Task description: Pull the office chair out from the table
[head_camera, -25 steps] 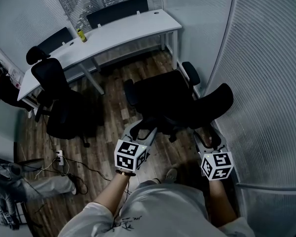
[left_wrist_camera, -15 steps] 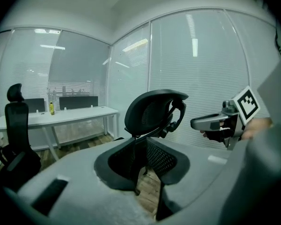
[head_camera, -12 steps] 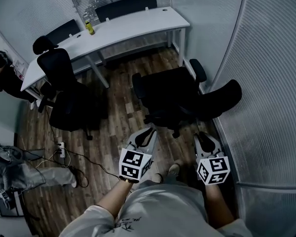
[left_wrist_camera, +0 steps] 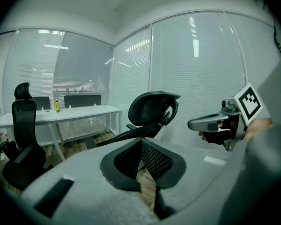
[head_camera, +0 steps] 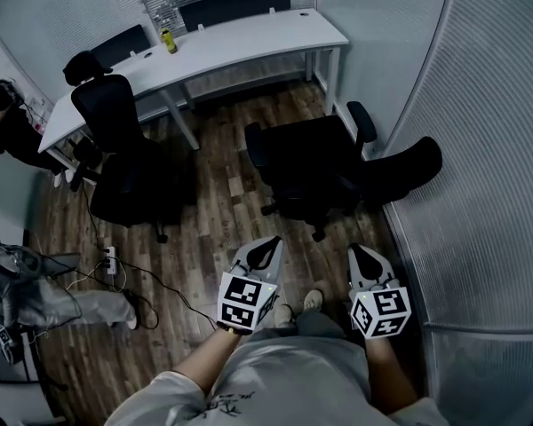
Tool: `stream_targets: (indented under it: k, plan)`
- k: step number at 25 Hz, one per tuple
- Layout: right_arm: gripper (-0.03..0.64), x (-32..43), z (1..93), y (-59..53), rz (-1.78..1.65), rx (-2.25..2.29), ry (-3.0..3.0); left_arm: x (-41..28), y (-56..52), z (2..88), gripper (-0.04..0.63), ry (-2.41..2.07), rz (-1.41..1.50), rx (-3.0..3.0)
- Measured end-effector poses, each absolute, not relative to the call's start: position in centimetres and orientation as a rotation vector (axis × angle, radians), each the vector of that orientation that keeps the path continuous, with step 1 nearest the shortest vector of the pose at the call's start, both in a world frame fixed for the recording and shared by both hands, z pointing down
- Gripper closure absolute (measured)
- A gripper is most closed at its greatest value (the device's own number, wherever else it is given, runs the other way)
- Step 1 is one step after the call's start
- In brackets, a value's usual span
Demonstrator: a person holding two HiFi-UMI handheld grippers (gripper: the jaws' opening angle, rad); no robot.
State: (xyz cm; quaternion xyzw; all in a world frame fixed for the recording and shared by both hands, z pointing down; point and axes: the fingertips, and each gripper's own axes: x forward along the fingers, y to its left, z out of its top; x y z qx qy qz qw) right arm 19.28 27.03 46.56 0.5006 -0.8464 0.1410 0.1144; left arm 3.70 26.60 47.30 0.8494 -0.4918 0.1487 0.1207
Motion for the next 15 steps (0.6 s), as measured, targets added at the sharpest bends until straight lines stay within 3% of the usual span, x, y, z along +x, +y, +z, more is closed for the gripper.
stream_targets:
  k: [15]
  plan:
    - [0.609,18.62,46.91,26.61,0.395,1.345,-2.543,4.64,27.35,47.69,0.584,-1.515,0.376,2.422]
